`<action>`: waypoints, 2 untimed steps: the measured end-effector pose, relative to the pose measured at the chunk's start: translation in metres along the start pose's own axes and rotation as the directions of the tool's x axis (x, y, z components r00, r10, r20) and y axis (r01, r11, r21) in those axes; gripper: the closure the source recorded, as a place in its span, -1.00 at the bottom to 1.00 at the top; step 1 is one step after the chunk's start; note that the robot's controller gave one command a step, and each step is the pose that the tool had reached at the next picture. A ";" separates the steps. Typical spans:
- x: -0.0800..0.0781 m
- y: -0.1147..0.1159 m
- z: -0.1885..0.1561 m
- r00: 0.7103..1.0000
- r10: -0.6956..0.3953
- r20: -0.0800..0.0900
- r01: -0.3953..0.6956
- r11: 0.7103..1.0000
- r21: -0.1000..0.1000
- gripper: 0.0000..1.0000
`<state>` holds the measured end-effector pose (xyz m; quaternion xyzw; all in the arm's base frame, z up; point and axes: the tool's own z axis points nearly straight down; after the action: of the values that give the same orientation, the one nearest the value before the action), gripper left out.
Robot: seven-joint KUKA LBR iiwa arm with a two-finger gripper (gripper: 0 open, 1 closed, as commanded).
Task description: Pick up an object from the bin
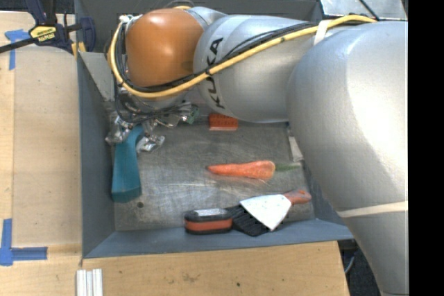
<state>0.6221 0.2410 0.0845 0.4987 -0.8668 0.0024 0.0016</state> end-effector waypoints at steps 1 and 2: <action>0.001 0.001 -0.003 1.000 0.000 0.002 0.000 1.000 0.000 1.00; 0.004 0.002 -0.014 1.000 0.001 0.000 -0.001 1.000 -0.002 1.00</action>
Offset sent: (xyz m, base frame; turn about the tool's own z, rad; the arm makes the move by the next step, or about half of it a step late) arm -0.0001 -0.0001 0.0550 0.0000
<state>0.6184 0.2386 0.0983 0.4982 -0.8671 0.0016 0.0023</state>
